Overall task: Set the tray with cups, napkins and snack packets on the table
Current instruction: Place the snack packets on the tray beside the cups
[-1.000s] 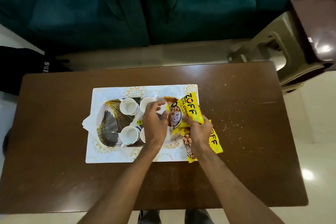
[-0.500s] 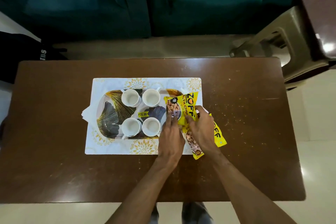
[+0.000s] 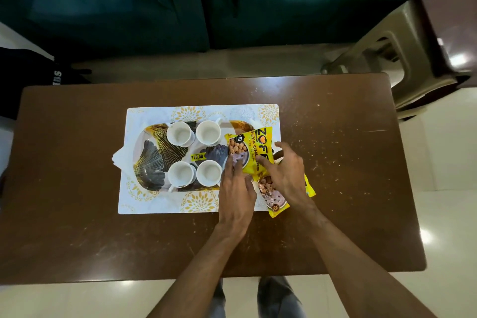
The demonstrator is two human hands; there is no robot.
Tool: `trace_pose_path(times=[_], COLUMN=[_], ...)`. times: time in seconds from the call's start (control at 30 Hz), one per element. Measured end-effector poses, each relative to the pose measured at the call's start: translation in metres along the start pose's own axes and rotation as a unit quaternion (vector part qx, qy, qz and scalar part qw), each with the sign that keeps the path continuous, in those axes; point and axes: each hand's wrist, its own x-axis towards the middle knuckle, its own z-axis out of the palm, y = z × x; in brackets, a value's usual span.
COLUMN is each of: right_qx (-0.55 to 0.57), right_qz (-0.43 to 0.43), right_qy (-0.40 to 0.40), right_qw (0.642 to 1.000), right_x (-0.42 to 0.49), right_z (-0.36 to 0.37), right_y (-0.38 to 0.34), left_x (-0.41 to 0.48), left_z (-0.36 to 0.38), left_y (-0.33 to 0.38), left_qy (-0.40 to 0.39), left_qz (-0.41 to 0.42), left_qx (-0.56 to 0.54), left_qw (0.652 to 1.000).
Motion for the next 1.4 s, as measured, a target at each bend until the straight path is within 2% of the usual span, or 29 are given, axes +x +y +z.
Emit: trace_pose_path(times=[0.13,0.2,0.37,0.57,0.7,0.83,0.93,1.13,1.3,1.4], right_qx=[0.037,0.021,-0.084,-0.109,-0.050,0.143,0.244,0.284,0.275,0.303], right_qz=[-0.003,0.016,0.050,0.062,0.140,0.180,0.171,0.097,0.019,0.013], right_qy=[0.068,0.090,0.013,-0.026,-0.040,-0.075,-0.092,-0.162,-0.218,-0.215], right_qw=[0.997,0.996,0.995,0.992,0.988,0.970,0.950,0.940,0.936,0.928], right_x=[-0.009,-0.017,-0.035,-0.042,-0.038,-0.048,-0.059,-0.071,-0.066,-0.061], right_z=[-0.026,-0.037,-0.042,-0.034,-0.039,-0.052,-0.064,-0.078,-0.071,-0.057], right_y=[0.020,0.037,0.069,0.081,0.085,0.090,0.089,0.069,0.020,-0.016], left_x=[-0.016,-0.027,-0.043,-0.036,-0.037,-0.048,-0.061,-0.073,-0.062,-0.053], left_z=[0.006,0.013,0.043,0.073,0.078,0.068,0.060,0.028,-0.017,-0.044], left_y=[0.002,0.002,0.004,0.006,0.000,-0.009,-0.013,-0.024,-0.045,-0.058], left_qy=[0.063,0.066,0.014,-0.023,-0.031,-0.054,-0.102,-0.160,-0.156,-0.111], left_qz=[0.001,-0.019,-0.130,-0.220,-0.270,-0.301,-0.309,-0.283,-0.223,-0.200], left_qx=[-0.045,-0.080,-0.139,-0.214,-0.285,-0.336,-0.396,-0.476,-0.510,-0.527], left_qw=[0.997,0.994,0.982,0.951,0.919,0.891,0.859,0.817,0.816,0.818])
